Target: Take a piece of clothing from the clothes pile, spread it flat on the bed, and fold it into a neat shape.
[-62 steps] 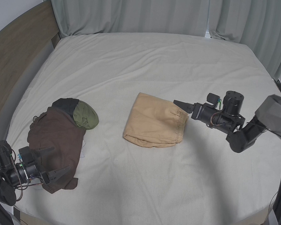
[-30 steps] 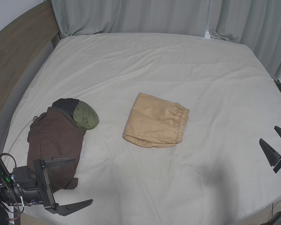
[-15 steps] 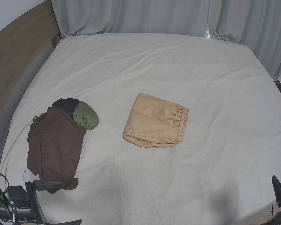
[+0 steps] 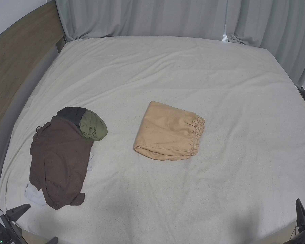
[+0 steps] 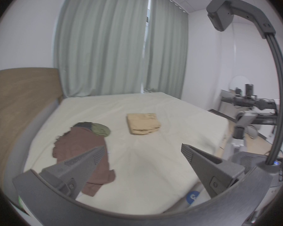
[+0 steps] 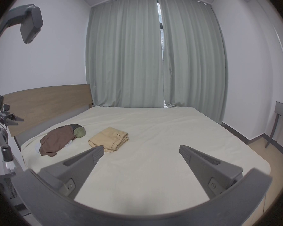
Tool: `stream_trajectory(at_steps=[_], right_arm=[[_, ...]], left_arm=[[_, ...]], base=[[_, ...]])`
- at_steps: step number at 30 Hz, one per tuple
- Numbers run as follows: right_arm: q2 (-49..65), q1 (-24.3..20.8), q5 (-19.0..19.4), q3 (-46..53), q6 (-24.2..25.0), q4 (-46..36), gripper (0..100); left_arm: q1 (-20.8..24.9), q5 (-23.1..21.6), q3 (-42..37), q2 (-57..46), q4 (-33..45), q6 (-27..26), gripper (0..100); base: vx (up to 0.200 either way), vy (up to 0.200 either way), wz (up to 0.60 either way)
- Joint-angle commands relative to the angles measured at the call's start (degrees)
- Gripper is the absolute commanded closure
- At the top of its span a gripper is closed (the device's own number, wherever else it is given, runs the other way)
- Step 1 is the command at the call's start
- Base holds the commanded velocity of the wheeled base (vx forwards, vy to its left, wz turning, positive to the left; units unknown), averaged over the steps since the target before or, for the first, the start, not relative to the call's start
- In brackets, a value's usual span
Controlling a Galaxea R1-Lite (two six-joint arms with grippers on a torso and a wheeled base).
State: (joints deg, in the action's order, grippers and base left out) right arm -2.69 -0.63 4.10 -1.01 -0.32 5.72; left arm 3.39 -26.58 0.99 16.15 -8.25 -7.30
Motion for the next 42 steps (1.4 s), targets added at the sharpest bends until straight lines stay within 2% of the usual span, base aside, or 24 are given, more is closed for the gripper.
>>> stream_trajectory(at_steps=[1, 5, 16, 18, 21, 24, 26, 42], right_arm=[[2.69, 0.81, -1.81, 1.01, -1.18, -5.28, 0], [2.69, 0.81, -1.81, 1.01, -0.83, -5.81, 0], [2.69, 0.81, -1.99, 1.01, -1.00, -5.81, 0], [2.69, 0.81, -1.99, 1.01, -1.18, -5.81, 0], [2.69, 0.72, -1.99, 1.01, -1.09, -5.72, 0], [2.69, 0.72, -1.99, 1.01, -1.18, -5.72, 0], [2.69, 0.72, -1.99, 1.01, -1.18, -5.72, 0], [2.69, 0.81, -1.90, 1.01, -0.83, -5.81, 0]], left_arm=[[-6.55, 7.42, -0.90, -12.02, 4.21, 3.08, 0], [-6.55, 12.43, -0.90, -12.02, 4.12, 5.02, 0], [-6.55, 17.26, -0.99, -12.02, 4.12, 4.31, 0], [-6.90, 25.35, -0.90, -11.76, 5.00, 3.52, 0], [-6.90, 29.12, -0.90, -11.67, 5.44, 6.51, 0], [-6.90, 29.39, -0.99, -11.67, 7.02, 8.97, 0], [-6.90, 29.12, -0.90, -11.67, 9.04, 8.27, 0], [-6.38, 27.37, -0.99, -11.67, 8.17, 7.57, 0]], base=[[0.000, 0.000, 0.00], [0.000, 0.000, 0.00], [0.000, 0.000, 0.00], [0.000, 0.000, 0.00], [0.000, 0.000, 0.00], [0.000, 0.000, 0.00], [0.000, 0.000, 0.00], [0.000, 0.000, 0.00]])
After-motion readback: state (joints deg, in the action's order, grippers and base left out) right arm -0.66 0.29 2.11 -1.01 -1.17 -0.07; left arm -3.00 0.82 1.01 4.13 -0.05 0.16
